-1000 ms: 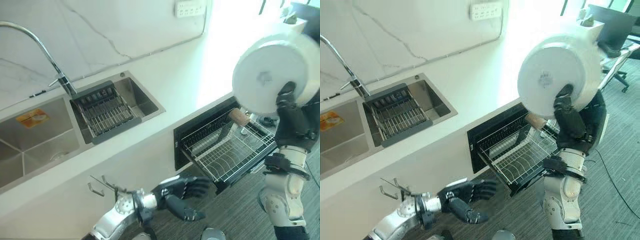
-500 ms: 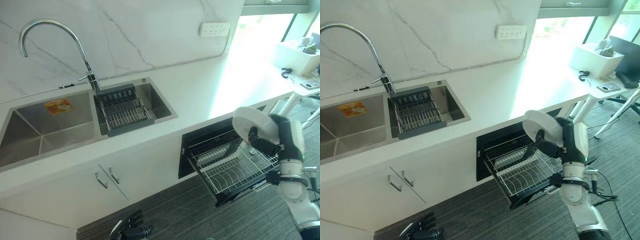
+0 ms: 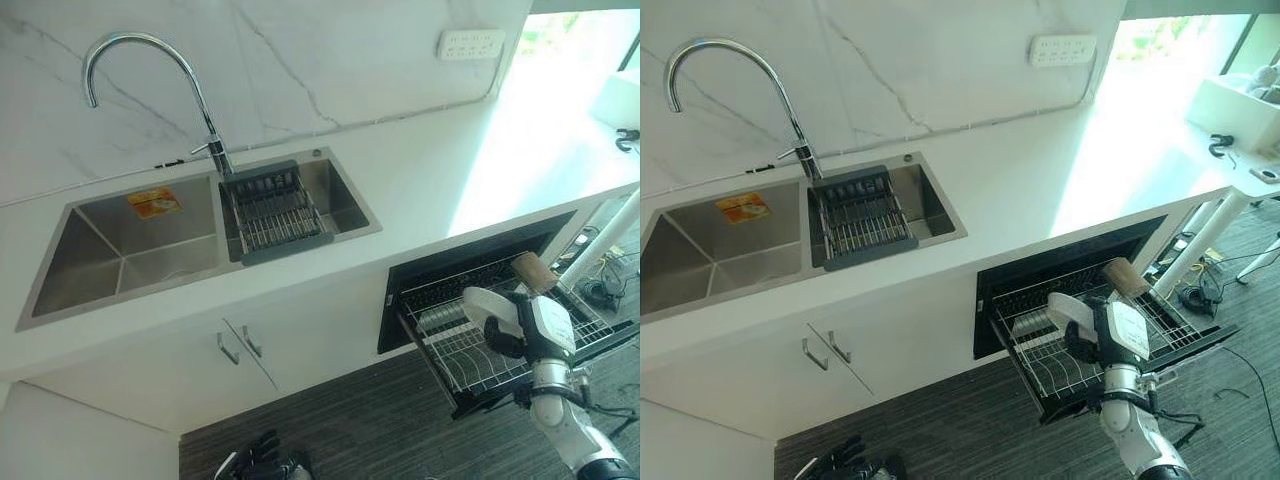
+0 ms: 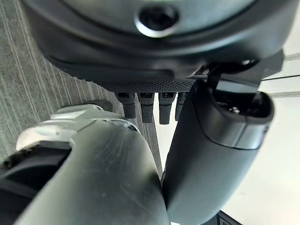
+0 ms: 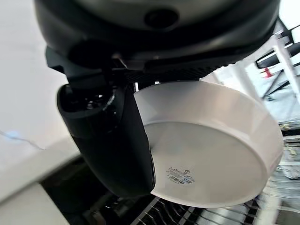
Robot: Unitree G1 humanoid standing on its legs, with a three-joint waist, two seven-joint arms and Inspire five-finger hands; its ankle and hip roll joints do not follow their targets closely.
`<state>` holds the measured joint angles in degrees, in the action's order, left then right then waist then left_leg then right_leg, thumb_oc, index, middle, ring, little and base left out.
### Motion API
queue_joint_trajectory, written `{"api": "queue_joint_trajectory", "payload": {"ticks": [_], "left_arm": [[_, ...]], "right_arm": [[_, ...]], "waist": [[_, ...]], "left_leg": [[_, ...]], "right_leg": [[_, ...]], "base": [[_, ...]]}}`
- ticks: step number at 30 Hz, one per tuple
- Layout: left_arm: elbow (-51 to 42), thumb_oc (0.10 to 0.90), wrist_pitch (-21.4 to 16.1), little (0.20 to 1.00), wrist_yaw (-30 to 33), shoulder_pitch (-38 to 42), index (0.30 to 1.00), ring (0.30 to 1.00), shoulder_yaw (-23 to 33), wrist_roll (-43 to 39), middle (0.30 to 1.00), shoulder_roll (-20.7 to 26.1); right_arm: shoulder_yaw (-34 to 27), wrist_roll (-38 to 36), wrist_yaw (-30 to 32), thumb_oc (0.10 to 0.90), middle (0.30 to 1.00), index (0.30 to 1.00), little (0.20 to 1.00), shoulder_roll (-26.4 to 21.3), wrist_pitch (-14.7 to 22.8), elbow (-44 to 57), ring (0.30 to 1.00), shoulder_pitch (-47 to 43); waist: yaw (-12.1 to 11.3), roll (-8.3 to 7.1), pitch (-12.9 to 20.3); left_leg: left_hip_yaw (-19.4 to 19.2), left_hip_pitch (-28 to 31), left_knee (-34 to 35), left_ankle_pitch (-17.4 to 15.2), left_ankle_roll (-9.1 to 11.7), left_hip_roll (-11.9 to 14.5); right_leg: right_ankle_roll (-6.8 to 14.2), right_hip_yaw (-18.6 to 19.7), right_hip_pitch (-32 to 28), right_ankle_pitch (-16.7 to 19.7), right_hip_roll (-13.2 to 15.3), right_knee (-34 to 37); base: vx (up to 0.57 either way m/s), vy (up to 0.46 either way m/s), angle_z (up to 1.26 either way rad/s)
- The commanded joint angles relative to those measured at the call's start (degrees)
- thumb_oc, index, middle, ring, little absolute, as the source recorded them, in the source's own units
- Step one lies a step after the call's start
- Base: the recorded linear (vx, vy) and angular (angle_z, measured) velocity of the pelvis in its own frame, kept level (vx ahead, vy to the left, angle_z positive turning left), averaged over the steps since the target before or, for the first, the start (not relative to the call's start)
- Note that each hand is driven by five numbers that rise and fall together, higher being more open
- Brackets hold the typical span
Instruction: Place the dishes in the dishwasher.
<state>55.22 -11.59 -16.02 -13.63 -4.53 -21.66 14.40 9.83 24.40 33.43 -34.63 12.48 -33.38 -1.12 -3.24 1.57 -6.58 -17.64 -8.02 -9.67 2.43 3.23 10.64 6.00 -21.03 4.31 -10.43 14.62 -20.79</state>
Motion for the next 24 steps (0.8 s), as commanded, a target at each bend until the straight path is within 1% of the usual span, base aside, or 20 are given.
{"api": "queue_joint_trajectory", "payload": {"ticks": [1, 3, 5, 8, 10, 12, 16, 19, 24], "left_arm": [[0.7, 0.8, -1.1, 0.9, 0.2, 0.2, 0.9, 0.9, -2.0, 1.2, 0.9, 2.7], [1.2, 0.8, -0.5, 0.9, 0.3, 0.6, 0.9, 0.9, -3.1, 1.5, 0.9, 3.4], [0.9, 0.8, 0.1, 0.9, 0.5, 1.9, 0.9, 0.9, -4.1, 0.4, 0.9, 4.4], [0.9, 0.8, 0.0, 0.9, 0.9, 2.7, 0.9, 0.9, -4.5, -0.2, 0.9, 4.7], [0.6, 0.8, -0.2, 0.9, 1.4, 2.9, 0.9, 0.9, -4.9, -0.7, 0.9, 5.1], [-0.7, 0.8, 0.5, 0.9, 2.3, 2.8, 0.9, 0.9, -5.2, -1.1, 0.9, 5.8], [-0.8, 0.8, 0.5, 0.9, 2.6, 2.7, 0.9, 0.9, -5.6, -1.4, 0.9, 6.2], [-1.1, 0.8, 0.4, 0.9, 2.6, 2.7, 0.9, 0.9, -6.0, -2.3, 0.9, 6.7], [-1.8, 0.8, -0.4, 0.9, 2.8, 2.8, 0.9, 0.9, -6.8, -2.7, 0.9, 7.4]], "right_arm": [[-1.5, 2.8, 9.7, 0.4, 0.3, 0.3, 0.3, -2.1, 0.9, 1.4, 0.3, -10.4], [0.9, 4.1, 12.7, 0.4, 0.3, 0.3, 0.3, -2.4, -1.9, -2.3, 0.3, -12.6], [3.0, 6.0, 16.2, 0.4, 0.3, 0.3, 0.3, -3.3, -5.8, -6.2, 0.3, -15.6], [4.6, 6.0, 18.0, 0.4, 0.3, 0.3, 0.3, -3.8, -7.3, -9.2, 0.3, -17.8], [5.4, 6.2, 19.2, 0.4, 0.3, 0.3, 0.3, -4.3, -8.0, -11.7, 0.3, -19.4], [6.3, 6.5, 20.2, 0.4, 0.3, 0.3, 0.3, -5.4, -9.0, -14.3, 0.3, -21.9], [7.9, 6.1, 19.6, 0.4, 0.3, 0.3, 0.3, -6.9, -10.1, -16.7, 0.3, -25.1], [9.0, 6.5, 19.1, 0.4, 0.3, 0.3, 0.3, -8.6, -10.0, -19.7, 0.3, -27.6], [11.2, 6.0, 16.3, 0.4, 0.3, 0.3, 0.3, -10.1, -10.3, -24.2, 0.3, -30.7]], "waist": [[-0.9, -0.56, -1.2], [-1.6, -0.42, -1.4], [-2.4, -0.03, -2.2], [-3.0, 0.23, -2.8], [-3.6, 0.5, -3.3], [-4.5, 0.94, -4.1], [-5.2, 1.42, -5.0], [-5.7, 1.84, -5.7], [-6.4, 2.16, -6.7]], "left_leg": [[1.3, 4.4, -7.5, -12.0, 0.9, 0.9], [1.6, 4.1, -7.5, -11.9, 0.9, 0.6], [2.2, 3.1, -7.5, -11.6, 0.8, 0.3], [2.7, 2.3, -7.5, -11.4, 0.6, 0.0], [3.0, 1.7, -7.5, -11.2, 0.5, -0.3], [3.2, 0.9, -7.5, -11.0, 0.4, -0.5], [3.5, 0.0, -7.5, -10.6, 0.3, -0.7], [3.7, -0.7, -7.5, -10.3, 0.3, -0.7], [4.0, -1.8, -7.5, -9.9, 0.3, -0.7]], "right_leg": [[1.8, -0.6, -1.2, 3.2, -0.2, 3.6], [2.0, -0.7, -1.1, 3.3, 0.0, 3.6], [2.1, -0.9, -0.2, 3.7, 0.3, 3.6], [2.2, -1.0, 0.6, 4.1, 0.5, 3.6], [2.3, -1.1, 1.0, 4.4, 0.6, 3.6], [2.4, -1.3, 1.7, 4.7, 0.9, 3.6], [2.5, -1.7, 2.3, 5.0, 1.1, 3.6], [2.6, -2.0, 2.8, 5.3, 1.3, 3.6], [2.5, -2.0, 3.7, 5.4, 1.3, 3.6]], "base": [[0.05, -0.002, 0.04], [0.03, -0.011, 0.13], [-0.03, -0.018, 0.08], [-0.05, -0.023, -0.02], [-0.06, -0.029, 0.16], [-0.07, -0.029, 0.15], [-0.04, -0.015, 0.07], [-0.04, -0.022, 0.03], [-0.04, -0.034, 0.08]]}}
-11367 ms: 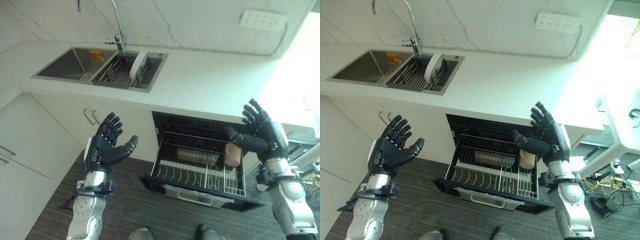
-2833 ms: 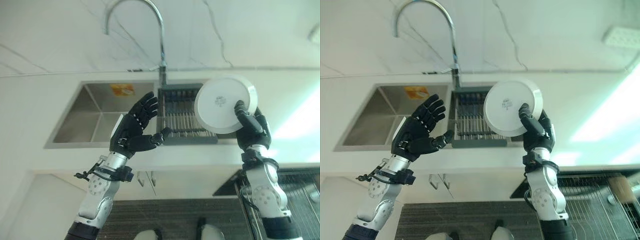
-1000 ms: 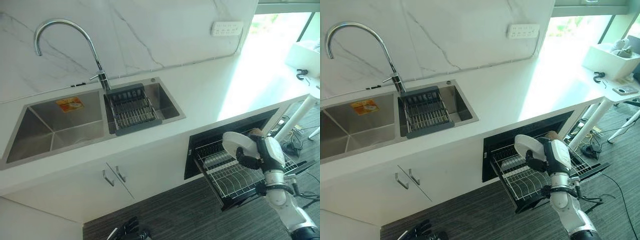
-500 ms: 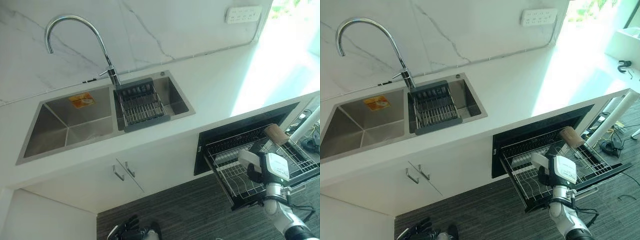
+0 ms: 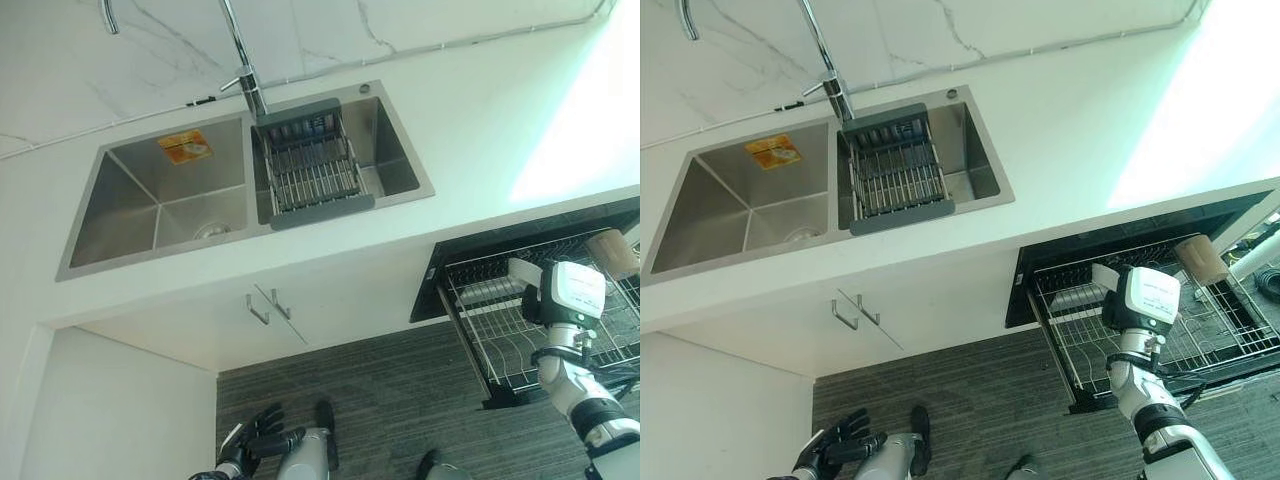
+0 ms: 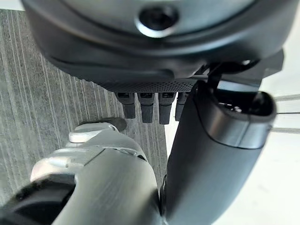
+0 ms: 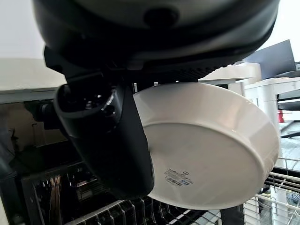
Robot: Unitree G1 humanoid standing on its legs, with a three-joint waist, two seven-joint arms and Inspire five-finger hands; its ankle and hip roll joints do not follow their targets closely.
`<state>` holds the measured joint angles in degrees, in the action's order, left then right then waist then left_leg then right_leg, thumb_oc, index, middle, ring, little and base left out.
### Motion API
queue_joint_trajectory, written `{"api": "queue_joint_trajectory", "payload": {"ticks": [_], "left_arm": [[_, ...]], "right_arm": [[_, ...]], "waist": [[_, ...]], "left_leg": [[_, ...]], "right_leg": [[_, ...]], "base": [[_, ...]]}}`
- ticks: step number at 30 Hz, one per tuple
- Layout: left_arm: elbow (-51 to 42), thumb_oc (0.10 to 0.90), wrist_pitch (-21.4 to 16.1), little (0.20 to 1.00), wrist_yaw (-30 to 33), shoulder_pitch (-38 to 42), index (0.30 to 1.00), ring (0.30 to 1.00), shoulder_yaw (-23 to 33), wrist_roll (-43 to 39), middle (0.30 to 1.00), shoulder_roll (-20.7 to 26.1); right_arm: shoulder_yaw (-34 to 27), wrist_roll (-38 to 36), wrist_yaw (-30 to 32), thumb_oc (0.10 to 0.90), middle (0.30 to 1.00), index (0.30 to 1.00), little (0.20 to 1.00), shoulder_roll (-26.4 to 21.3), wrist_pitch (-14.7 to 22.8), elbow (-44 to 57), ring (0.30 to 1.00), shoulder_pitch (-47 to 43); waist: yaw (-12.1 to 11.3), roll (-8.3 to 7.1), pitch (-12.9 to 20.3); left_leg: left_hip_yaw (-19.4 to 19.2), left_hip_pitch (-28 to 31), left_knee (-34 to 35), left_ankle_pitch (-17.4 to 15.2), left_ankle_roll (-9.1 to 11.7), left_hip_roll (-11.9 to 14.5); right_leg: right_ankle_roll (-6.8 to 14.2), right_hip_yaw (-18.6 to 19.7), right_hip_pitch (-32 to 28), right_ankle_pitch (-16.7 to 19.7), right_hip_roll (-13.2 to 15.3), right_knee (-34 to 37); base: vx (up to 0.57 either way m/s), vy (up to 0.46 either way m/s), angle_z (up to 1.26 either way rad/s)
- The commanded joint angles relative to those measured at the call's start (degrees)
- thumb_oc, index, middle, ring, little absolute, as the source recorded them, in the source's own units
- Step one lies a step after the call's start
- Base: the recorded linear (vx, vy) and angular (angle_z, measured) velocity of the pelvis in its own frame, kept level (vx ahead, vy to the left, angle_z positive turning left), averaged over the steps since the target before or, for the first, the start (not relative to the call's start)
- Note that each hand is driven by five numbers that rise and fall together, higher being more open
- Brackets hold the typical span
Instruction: Place the dishes in the dishwasher.
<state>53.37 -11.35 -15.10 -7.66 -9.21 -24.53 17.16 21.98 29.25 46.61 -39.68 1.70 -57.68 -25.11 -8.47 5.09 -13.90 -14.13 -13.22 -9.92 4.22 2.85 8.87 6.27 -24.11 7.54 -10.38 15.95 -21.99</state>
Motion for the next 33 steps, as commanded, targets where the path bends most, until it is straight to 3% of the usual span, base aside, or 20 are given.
{"api": "queue_joint_trajectory", "payload": {"ticks": [1, 10, 11, 12, 17, 18, 19, 20, 24, 33], "left_arm": [[-0.3, 0.8, -0.9, 0.9, 2.0, -3.1, 0.9, 0.9, -2.3, -0.3, 0.9, 4.9], [-3.2, 0.8, -0.3, 0.9, 2.1, -2.4, 0.9, 0.9, -2.8, -1.8, 0.9, 5.0], [-4.1, 0.8, 0.1, 0.9, 2.4, -2.3, 0.9, 0.9, -3.1, -2.0, 0.9, 5.0], [-4.5, 0.8, 0.3, 0.9, 2.6, -2.2, 0.9, 0.9, -3.2, -2.2, 0.9, 4.9], [-5.3, 0.8, 1.0, 0.9, 2.8, -2.2, 0.9, 0.9, -3.5, -2.5, 0.9, 4.6], [-5.4, 0.8, 1.1, 0.9, 2.8, -2.2, 0.9, 0.9, -3.5, -2.5, 0.9, 4.6], [-5.5, 0.8, 1.3, 0.9, 2.7, -2.2, 0.9, 0.9, -3.3, -2.4, 0.9, 4.5], [-5.7, 0.8, 1.8, 0.9, 2.5, -2.0, 0.9, 0.9, -3.0, -2.2, 0.9, 4.7], [-5.0, 0.8, 2.0, 0.9, 2.0, -1.6, 0.9, 0.9, -2.1, -2.0, 0.9, 4.5], [-3.9, 0.8, 1.9, 0.9, 1.9, -1.8, 0.9, 0.9, -1.7, -0.8, 0.9, 4.0]], "right_arm": [[-0.7, 0.3, 2.2, 0.4, 0.3, 0.3, 0.3, -5.3, 0.5, -0.8, 0.3, -7.2], [-0.2, -4.9, -9.1, 0.4, 0.3, 0.3, 0.3, -3.4, -1.3, -6.4, 0.3, -9.6], [-0.1, -5.4, -11.6, 0.4, 0.3, 0.3, 0.3, -3.0, -1.8, -7.3, 0.3, -9.9], [0.2, -7.0, -13.2, 0.4, 0.3, 0.3, 0.3, -2.7, -1.5, -8.1, 0.3, -10.5], [0.2, -11.7, -23.7, 0.406, 0.309, 0.309, 0.309, -0.9, -2.5, -10.8, 0.309, -11.7], [0.3, -13.6, -27.6, 0.629, 0.644, 0.644, 0.644, -0.7, -3.6, -11.0, 0.644, -11.7], [0.1, -17.2, -32.5, 0.8, 0.9, 0.9, 0.9, -0.3, -4.1, -11.5, 0.9, -11.7], [-0.6, -21.9, -37.5, 0.8, 0.9, 0.9, 0.9, 0.2, -2.2, -11.7, 0.9, -11.6], [-2.5, -23.4, -41.9, 0.8, 0.9, 0.9, 0.9, 0.5, -1.0, -11.0, 0.9, -11.2], [-3.9, -23.1, -44.0, 0.8, 0.9, 0.9, 0.9, -0.1, -1.4, -9.9, 0.9, -10.0]], "waist": [[-1.2, -1.22, 0.4], [-1.5, 0.19, -1.8], [-1.6, 0.53, -2.1], [-1.7, 0.74, -2.5], [-1.8, 1.56, -2.8], [-1.8, 1.55, -2.8], [-1.8, 1.47, -2.8], [-1.7, 1.16, -2.7], [-1.1, 0.25, -2.3], [-0.7, -1.5, -1.5]], "left_leg": [[0.5, 3.2, -7.3, -11.6, 0.8, 1.1], [0.5, 1.6, -7.3, -11.1, 1.0, 0.9], [1.0, 2.0, -7.3, -12.2, 1.5, 0.8], [0.7, 1.2, -7.3, -11.0, 1.0, 0.8], [0.8, 1.8, -7.3, -12.2, 1.7, 0.5], [0.7, 1.8, -7.3, -12.2, 1.8, 0.5], [0.6, 2.0, -7.3, -12.2, 1.8, 0.6], [0.4, 2.3, -7.3, -12.1, 1.9, 0.7], [-0.1, 3.0, -7.3, -12.1, 2.3, 1.2], [-0.9, 4.4, -7.3, -12.2, 2.5, 2.1]], "right_leg": [[2.2, 1.0, 0.6, 5.4, 0.0, 4.8], [2.1, 1.4, 2.4, 5.9, 0.5, 4.8], [2.8, 2.1, 2.0, 5.1, 0.4, 4.8], [2.0, 1.5, 2.9, 6.1, 0.8, 4.8], [2.6, 2.3, 2.6, 5.1, 0.9, 4.8], [2.6, 2.3, 2.5, 5.1, 1.0, 4.8], [2.5, 2.3, 2.4, 5.1, 1.0, 4.8], [2.5, 2.2, 2.2, 5.1, 1.1, 4.8], [2.4, 2.3, 1.8, 5.1, 1.0, 4.8], [2.5, 2.0, 0.8, 5.2, 0.6, 4.8]], "base": [[-0.04, -0.018, 0.07], [-0.02, -0.002, 0.0], [-0.05, 0.023, -0.02], [-0.06, 0.025, -0.01], [-0.01, 0.039, 0.02], [-0.02, 0.034, 0.0], [0.0, 0.0, 0.0], [0.0, 0.0, 0.0], [0.0, 0.004, -0.01], [0.0, 0.009, -0.06]]}}
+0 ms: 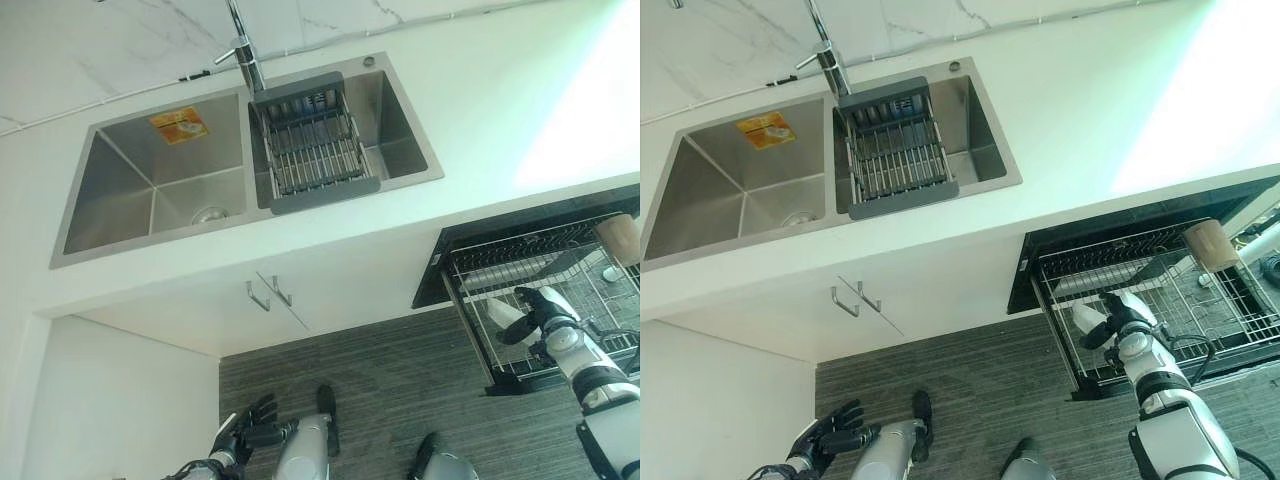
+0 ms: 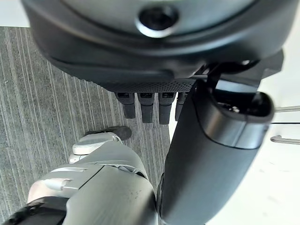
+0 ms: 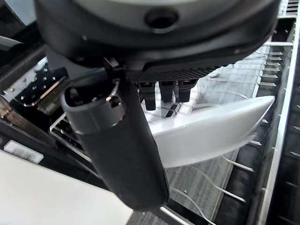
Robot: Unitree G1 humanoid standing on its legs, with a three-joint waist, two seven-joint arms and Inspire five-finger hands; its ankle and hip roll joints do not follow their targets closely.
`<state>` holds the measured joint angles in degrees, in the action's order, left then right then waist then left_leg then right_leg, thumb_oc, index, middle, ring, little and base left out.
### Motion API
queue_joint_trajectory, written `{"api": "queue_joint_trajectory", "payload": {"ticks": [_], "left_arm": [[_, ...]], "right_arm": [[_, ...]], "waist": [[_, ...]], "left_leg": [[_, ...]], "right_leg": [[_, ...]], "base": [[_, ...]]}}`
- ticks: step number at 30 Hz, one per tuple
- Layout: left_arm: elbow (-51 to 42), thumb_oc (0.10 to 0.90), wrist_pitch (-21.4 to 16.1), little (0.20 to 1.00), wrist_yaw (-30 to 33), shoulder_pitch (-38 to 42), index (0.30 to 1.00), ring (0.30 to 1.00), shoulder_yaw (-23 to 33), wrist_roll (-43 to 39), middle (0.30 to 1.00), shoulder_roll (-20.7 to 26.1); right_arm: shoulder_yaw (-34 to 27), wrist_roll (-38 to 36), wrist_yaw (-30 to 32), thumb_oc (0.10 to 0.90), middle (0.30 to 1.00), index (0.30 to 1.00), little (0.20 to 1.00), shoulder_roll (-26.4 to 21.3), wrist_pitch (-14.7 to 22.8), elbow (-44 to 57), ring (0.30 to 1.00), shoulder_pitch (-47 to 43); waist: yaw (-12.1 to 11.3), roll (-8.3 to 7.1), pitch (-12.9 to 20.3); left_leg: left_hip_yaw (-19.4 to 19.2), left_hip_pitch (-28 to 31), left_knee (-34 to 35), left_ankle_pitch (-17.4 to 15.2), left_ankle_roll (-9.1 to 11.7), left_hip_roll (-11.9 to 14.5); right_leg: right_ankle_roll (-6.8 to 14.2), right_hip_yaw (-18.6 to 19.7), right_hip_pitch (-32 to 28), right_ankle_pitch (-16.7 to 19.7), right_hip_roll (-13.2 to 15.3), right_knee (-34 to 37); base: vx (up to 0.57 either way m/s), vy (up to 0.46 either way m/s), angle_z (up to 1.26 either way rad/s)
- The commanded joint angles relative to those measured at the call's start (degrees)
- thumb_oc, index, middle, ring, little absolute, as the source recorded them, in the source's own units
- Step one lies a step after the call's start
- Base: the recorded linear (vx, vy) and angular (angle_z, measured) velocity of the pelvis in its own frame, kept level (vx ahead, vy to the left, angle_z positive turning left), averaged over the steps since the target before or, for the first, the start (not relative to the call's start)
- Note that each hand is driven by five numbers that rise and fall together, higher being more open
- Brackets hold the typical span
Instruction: Place the dishes in the dishwasher.
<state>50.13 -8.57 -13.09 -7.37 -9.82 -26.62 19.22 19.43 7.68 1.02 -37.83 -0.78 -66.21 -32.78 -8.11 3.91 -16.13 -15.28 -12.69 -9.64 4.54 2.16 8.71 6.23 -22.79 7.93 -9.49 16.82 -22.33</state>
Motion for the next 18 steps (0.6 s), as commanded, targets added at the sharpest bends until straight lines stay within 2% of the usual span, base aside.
{"api": "queue_joint_trajectory", "payload": {"ticks": [1, 5, 9, 14, 18], "left_arm": [[-0.6, 0.8, -0.8, 0.9, 0.1, -2.1, 0.9, 0.9, -1.1, 1.5, 0.9, 1.9], [-0.8, 0.8, 0.0, 0.9, 0.2, -2.2, 0.9, 0.9, -0.5, 1.6, 0.9, 2.1], [-0.6, 0.8, 1.0, 0.9, 0.9, -2.1, 0.9, 0.9, 0.1, 1.9, 0.9, 1.9], [-0.2, 0.8, 2.1, 0.9, 2.2, -2.9, 0.9, 0.9, 1.3, 2.3, 0.9, 1.2], [0.9, 0.8, 1.7, 0.9, 2.8, -3.3, 0.9, 0.9, 2.7, 3.0, 0.9, 0.0]], "right_arm": [[-1.5, -1.7, 1.6, 0.8, 0.9, 0.9, 0.9, -2.2, 1.1, -1.0, 0.9, -2.1], [-2.8, -6.9, 0.1, 0.8, 0.9, 0.9, 0.9, -2.9, 0.4, 0.7, 0.9, -0.8], [-7.3, -17.8, -1.0, 0.8, 0.9, 0.9, 0.9, -3.6, 0.5, 3.6, 0.9, 0.7], [-15.6, -32.1, -0.2, 0.8, 0.9, 0.9, 0.9, -3.9, -1.3, 14.5, 0.9, 4.0], [-19.4, -36.0, 2.3, 0.8, 0.9, 0.9, 0.9, -3.4, -1.2, 23.0, 0.9, 7.2]], "waist": [[-1.0, -0.68, 1.0], [-0.6, -1.49, 1.4], [0.3, -2.52, 2.3], [2.3, -3.43, 3.5], [4.0, -4.29, 4.4]], "left_leg": [[0.2, 4.1, -7.5, -12.5, 3.2, 2.4], [-0.2, 4.9, -7.5, -12.7, 3.3, 2.8], [-0.8, 6.1, -7.5, -13.0, 3.2, 3.1], [-1.9, 7.7, -7.5, -13.5, 3.5, 3.7], [-3.1, 9.0, -7.5, -13.9, 3.6, 4.2]], "right_leg": [[2.5, 0.7, 0.2, 4.3, -0.4, 5.1], [2.5, 0.7, -0.4, 4.2, -0.7, 5.1], [2.4, 0.7, -1.5, 3.9, -1.1, 5.1], [2.0, 1.0, -2.7, 3.2, -1.9, 5.1], [1.6, 1.5, -3.5, 2.6, -2.5, 5.1]], "base": [[0.0, 0.0, 0.0], [0.0, 0.017, -0.03], [0.01, 0.02, -0.01], [0.02, 0.016, -0.07], [0.0, 0.003, -0.2]]}}
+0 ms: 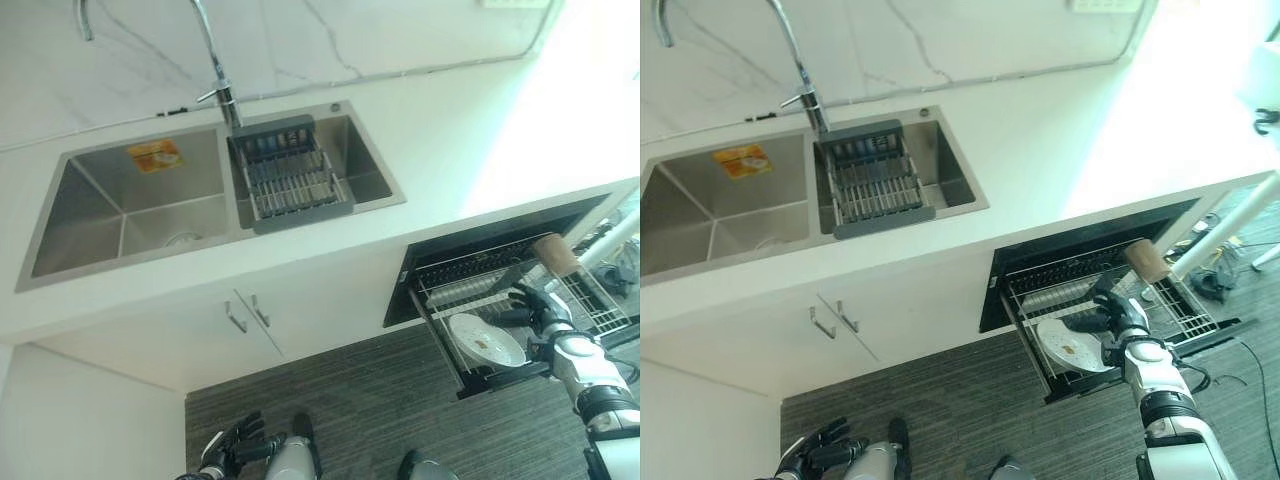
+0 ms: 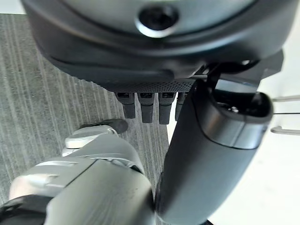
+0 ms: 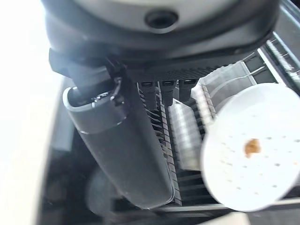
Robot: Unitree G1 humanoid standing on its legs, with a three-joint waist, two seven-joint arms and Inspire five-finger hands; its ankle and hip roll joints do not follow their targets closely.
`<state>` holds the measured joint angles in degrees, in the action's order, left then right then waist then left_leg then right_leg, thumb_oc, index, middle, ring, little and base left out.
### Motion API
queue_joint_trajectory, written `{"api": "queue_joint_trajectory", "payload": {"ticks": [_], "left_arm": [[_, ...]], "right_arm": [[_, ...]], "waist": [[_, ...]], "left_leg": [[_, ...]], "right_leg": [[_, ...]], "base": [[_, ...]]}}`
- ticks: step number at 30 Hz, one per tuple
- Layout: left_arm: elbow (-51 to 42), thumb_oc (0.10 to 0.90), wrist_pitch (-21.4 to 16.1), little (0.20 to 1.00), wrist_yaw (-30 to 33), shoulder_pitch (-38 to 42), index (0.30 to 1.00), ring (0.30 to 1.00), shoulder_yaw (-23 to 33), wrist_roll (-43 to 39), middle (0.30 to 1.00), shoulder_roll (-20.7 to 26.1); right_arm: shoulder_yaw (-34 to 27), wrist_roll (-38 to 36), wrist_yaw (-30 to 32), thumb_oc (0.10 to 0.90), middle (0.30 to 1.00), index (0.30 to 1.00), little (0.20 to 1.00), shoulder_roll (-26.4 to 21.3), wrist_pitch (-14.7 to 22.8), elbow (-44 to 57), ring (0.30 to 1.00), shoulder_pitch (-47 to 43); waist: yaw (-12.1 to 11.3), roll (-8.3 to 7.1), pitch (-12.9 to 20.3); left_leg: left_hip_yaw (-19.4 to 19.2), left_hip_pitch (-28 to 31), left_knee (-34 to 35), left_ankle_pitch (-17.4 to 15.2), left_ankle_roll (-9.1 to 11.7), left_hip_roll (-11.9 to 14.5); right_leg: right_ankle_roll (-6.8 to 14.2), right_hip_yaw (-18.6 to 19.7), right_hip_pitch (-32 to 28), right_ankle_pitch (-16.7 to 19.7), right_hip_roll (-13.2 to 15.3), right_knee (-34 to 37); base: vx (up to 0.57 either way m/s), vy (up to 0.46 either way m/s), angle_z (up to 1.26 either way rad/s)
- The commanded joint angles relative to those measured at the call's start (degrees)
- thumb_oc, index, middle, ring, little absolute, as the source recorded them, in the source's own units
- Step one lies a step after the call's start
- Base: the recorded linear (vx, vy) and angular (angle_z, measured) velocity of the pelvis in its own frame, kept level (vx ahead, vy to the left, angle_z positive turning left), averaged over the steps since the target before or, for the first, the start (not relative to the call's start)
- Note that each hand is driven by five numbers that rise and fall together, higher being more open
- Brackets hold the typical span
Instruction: Place the dishes in the dishwasher.
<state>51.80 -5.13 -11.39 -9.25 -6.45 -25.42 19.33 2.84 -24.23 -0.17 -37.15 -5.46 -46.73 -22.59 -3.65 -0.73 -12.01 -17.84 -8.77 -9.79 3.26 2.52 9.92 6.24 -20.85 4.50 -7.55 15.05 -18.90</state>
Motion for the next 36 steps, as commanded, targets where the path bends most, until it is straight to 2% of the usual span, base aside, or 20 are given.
{"api": "queue_joint_trajectory", "payload": {"ticks": [1, 5, 7, 9, 11, 15, 16, 17, 18, 21, 24, 25, 26, 27, 28, 30, 31, 33, 35, 36], "left_arm": [[-0.8, 0.8, -1.8, 0.9, 1.3, -1.7, 0.9, 0.9, -0.2, 2.0, 0.9, -0.6], [0.2, 0.8, -2.5, 0.9, 1.6, -2.1, 0.9, 0.9, 1.1, 2.4, 0.9, -1.9], [0.5, 0.8, -2.6, 0.9, 1.7, -2.3, 0.9, 0.9, 1.7, 2.8, 0.9, -2.7], [1.1, 0.8, -3.4, 0.9, 1.7, -3.0, 0.9, 0.9, 2.6, 3.8, 0.9, -3.8], [1.5, 0.8, -3.7, 0.9, 1.6, -3.2, 0.9, 0.9, 3.2, 4.3, 0.9, -4.1], [2.1, 0.8, -4.2, 0.9, 1.7, -3.3, 0.9, 0.9, 3.7, 4.8, 0.9, -4.4], [2.1, 0.8, -4.1, 0.9, 1.9, -3.2, 0.9, 0.9, 3.8, 4.9, 0.9, -4.4], [2.2, 0.8, -4.1, 0.9, 1.9, -3.1, 0.9, 0.9, 3.9, 4.9, 0.9, -4.4], [2.4, 0.8, -4.1, 0.9, 1.9, -3.0, 0.9, 0.9, 3.7, 4.9, 0.9, -4.5], [2.6, 0.8, -4.0, 0.9, 2.4, -2.7, 0.9, 0.9, 3.0, 5.0, 0.9, -4.7], [2.4, 0.8, -3.6, 0.9, 2.5, -2.5, 0.9, 0.9, 2.4, 5.0, 0.9, -4.6], [2.3, 0.8, -3.4, 0.9, 2.4, -2.3, 0.9, 0.9, 1.9, 5.0, 0.9, -4.5], [2.4, 0.8, -3.2, 0.9, 2.3, -2.1, 0.9, 0.9, 1.4, 5.1, 0.9, -4.2], [2.3, 0.8, -3.1, 0.9, 2.2, -2.1, 0.9, 0.9, 1.0, 5.2, 0.9, -4.0], [2.9, 0.8, -2.9, 0.9, 2.1, -1.5, 0.9, 0.9, -0.5, 5.1, 0.9, -3.4], [2.6, 0.8, -2.4, 0.9, 2.1, -1.4, 0.9, 0.9, -1.2, 5.1, 0.9, -3.0], [2.9, 0.8, -2.1, 0.9, 2.3, -1.1, 0.9, 0.9, -2.4, 4.9, 0.9, -2.4], [3.6, 0.8, -2.3, 0.9, 2.4, -0.8, 0.9, 0.9, -3.7, 4.2, 0.9, -1.4], [3.7, 0.8, -2.3, 0.9, 2.5, -0.8, 0.9, 0.9, -3.7, 4.0, 0.9, -1.4], [3.5, 0.8, -2.2, 0.9, 2.8, -0.9, 0.9, 0.9, -4.4, 3.3, 0.9, -1.1]], "right_arm": [[-4.3, -6.1, 4.4, 0.8, 0.9, 0.9, 0.9, -4.0, 3.2, 7.1, 0.9, -1.6], [-10.6, -10.8, 6.2, 0.8, 0.9, 0.9, 0.9, -2.2, 3.3, 16.5, 0.9, 3.3], [-13.6, -11.4, 7.3, 0.8, 0.9, 0.9, 0.9, -1.2, 3.5, 20.9, 0.9, 5.9], [-19.0, -11.8, 9.9, 0.8, 0.9, 0.9, 0.9, 0.2, 3.9, 28.2, 0.9, 10.0], [-22.1, -10.8, 12.5, 0.8, 0.9, 0.9, 0.9, 0.5, 3.8, 30.8, 0.9, 12.6], [-24.5, -7.4, 16.8, 0.8, 0.9, 0.9, 0.9, 0.6, 2.8, 31.3, 0.9, 15.5], [-25.4, -9.6, 17.7, 0.8, 0.9, 0.9, 0.9, 0.9, 2.2, 30.5, 0.9, 16.4], [-25.6, -10.4, 18.0, 0.8, 0.9, 0.9, 0.9, 1.0, 2.3, 30.2, 0.9, 16.6], [-26.1, -11.4, 18.8, 0.8, 0.9, 0.9, 0.9, 1.6, 2.5, 29.3, 0.9, 17.3], [-27.1, -14.6, 21.4, 0.8, 0.9, 0.9, 0.9, 3.1, 2.9, 26.0, 0.9, 17.9], [-27.4, -22.5, 21.9, 0.8, 0.9, 0.9, 0.9, 4.9, 2.4, 21.1, 0.9, 18.4], [-27.4, -27.3, 21.0, 0.8, 0.9, 0.9, 0.9, 5.8, 2.6, 18.2, 0.9, 18.2], [-27.5, -30.1, 20.3, 0.692, 0.738, 0.738, 0.738, 6.4, 2.8, 15.5, 0.738, 18.0], [-27.4, -32.0, 20.4, 0.45, 0.375, 0.375, 0.375, 6.7, 3.3, 13.3, 0.375, 17.9], [-27.1, -36.5, 19.8, 0.4, 0.3, 0.3, 0.3, 7.0, 3.8, 6.3, 0.3, 16.7], [-26.8, -37.9, 19.7, 0.4, 0.3, 0.3, 0.3, 6.8, 4.0, 2.7, 0.3, 15.8], [-27.3, -41.2, 18.2, 0.4, 0.3, 0.3, 0.3, 5.6, 3.1, -4.3, 0.3, 13.8], [-27.5, -41.6, 16.9, 0.4, 0.3, 0.3, 0.3, 3.2, 2.4, -12.7, 0.3, 10.6], [-27.5, -41.8, 16.9, 0.4, 0.3, 0.3, 0.3, 2.8, 2.1, -13.3, 0.3, 10.2], [-26.9, -42.4, 17.5, 0.4, 0.3, 0.3, 0.3, 0.9, 1.1, -16.3, 0.3, 7.5]], "waist": [[0.2, 0.11, 0.7], [2.2, -0.45, 1.6], [3.2, -0.62, 2.0], [5.0, -0.87, 2.6], [6.2, -0.91, 2.9], [7.5, -0.9, 3.0], [8.0, -0.67, 3.1], [8.1, -0.76, 2.8], [8.4, -0.42, 2.9], [8.8, 0.05, 3.1], [8.7, 0.48, 3.3], [8.5, 0.63, 3.4], [8.2, 0.75, 3.5], [8.0, 0.87, 3.5], [6.9, 1.27, 3.7], [6.3, 1.53, 3.7], [4.9, 2.05, 3.7], [2.9, 3.13, 3.5], [2.6, 3.26, 3.5], [1.1, 4.22, 3.4]], "left_leg": [[-0.8, 5.5, -7.4, -12.7, 3.3, 3.2], [-2.5, 5.8, -7.4, -12.1, 2.8, 3.6], [-3.0, 6.3, -7.4, -12.3, 2.7, 3.7], [-4.0, 7.1, -7.4, -12.7, 2.7, 4.0], [-4.8, 7.3, -7.4, -12.9, 2.8, 4.1], [-5.7, 7.6, -7.4, -13.0, 2.8, 4.3], [-5.3, 8.4, -7.4, -14.2, 3.3, 4.2], [-6.3, 8.0, -7.4, -13.1, 2.9, 4.4], [-5.7, 8.8, -7.4, -14.3, 3.4, 4.3], [-6.5, 9.1, -7.4, -14.3, 3.7, 4.5], [-6.9, 9.2, -7.4, -14.1, 3.9, 4.6], [-7.0, 9.1, -7.4, -14.0, 4.0, 4.5], [-7.0, 9.1, -7.4, -14.0, 4.1, 4.6], [-7.0, 9.0, -7.4, -13.9, 4.2, 4.6], [-6.9, 8.9, -7.4, -13.6, 4.5, 4.6], [-6.8, 8.7, -7.4, -13.4, 4.6, 4.6], [-6.1, 8.4, -7.4, -13.1, 4.8, 4.5], [-4.8, 7.5, -7.4, -12.6, 5.0, 4.1], [-4.7, 7.4, -7.4, -12.5, 5.1, 4.1], [-3.5, 6.3, -7.4, -12.1, 5.2, 3.7]], "right_leg": [[1.4, -0.2, -0.3, 0.4, -1.0, 1.7], [0.3, 0.3, 0.1, 0.8, -1.5, 1.7], [0.2, 0.9, -0.1, 0.6, -1.9, 1.7], [0.0, 1.9, -0.1, 0.3, -2.6, 1.7], [0.1, 2.5, 0.2, 0.2, -3.0, 1.7], [0.0, 3.2, 0.7, 0.3, -3.5, 1.7], [0.6, 4.1, 0.2, -0.6, -3.9, 1.7], [-0.1, 3.4, 0.7, 0.3, -3.8, 1.7], [0.5, 4.1, 0.0, -0.8, -4.1, 1.7], [0.5, 4.1, -0.1, -0.9, -4.3, 1.7], [0.3, 3.8, -0.2, -1.0, -4.3, 1.7], [0.3, 3.7, -0.3, -1.0, -4.3, 1.7], [0.2, 3.4, -0.4, -1.1, -4.3, 1.7], [0.2, 3.1, -0.5, -1.1, -4.2, 1.7], [0.2, 2.0, -0.8, -1.1, -3.8, 1.7], [0.2, 1.5, -1.0, -1.1, -3.6, 1.7], [0.3, 0.6, -1.4, -1.2, -3.3, 1.7], [0.2, -0.7, -1.6, -1.3, -2.7, 1.7], [0.2, -0.8, -1.7, -1.3, -2.7, 1.7], [0.1, -1.5, -1.5, -1.5, -2.2, 1.7]], "base": [[0.01, -0.01, -0.12], [-0.05, -0.019, -0.15], [0.02, -0.027, -0.19], [0.0, -0.06, -0.34], [-0.03, -0.054, -0.28], [-0.01, -0.04, -0.23], [-0.03, -0.046, -0.2], [0.06, -0.026, -0.15], [-0.01, -0.037, -0.06], [0.03, -0.042, -0.12], [0.01, -0.055, -0.08], [0.02, -0.069, 0.0], [0.02, -0.071, 0.02], [0.03, -0.101, 0.09], [0.02, -0.079, 0.12], [0.04, -0.078, 0.21], [0.06, -0.103, 0.3], [0.06, -0.091, 0.44], [0.02, -0.032, 0.35], [0.01, -0.016, 0.28]]}}
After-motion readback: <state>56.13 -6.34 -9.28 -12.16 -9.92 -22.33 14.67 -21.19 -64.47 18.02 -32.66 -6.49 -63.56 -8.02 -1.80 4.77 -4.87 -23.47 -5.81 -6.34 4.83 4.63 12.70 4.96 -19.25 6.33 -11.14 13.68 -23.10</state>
